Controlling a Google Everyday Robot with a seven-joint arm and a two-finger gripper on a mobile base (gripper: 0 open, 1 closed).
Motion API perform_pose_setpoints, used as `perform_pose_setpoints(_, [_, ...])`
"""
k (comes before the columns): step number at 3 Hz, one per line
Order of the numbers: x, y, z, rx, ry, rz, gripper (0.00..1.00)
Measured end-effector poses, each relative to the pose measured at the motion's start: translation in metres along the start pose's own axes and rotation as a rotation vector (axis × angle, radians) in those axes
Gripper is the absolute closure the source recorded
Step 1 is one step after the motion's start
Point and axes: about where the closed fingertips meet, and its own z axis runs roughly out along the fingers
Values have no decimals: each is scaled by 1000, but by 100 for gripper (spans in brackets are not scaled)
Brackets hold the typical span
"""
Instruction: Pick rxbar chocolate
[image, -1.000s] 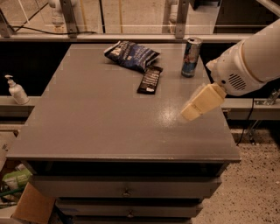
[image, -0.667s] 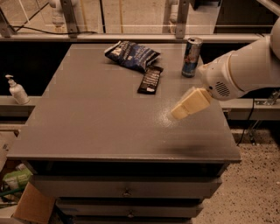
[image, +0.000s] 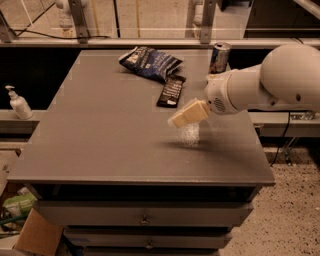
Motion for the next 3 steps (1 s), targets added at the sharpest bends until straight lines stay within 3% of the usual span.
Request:
perform_pose_setpoints(1, [-15,-10,34,8,-62,28,0])
perform_pose_setpoints(3, [-28,-21,87,-2,-108,109,0])
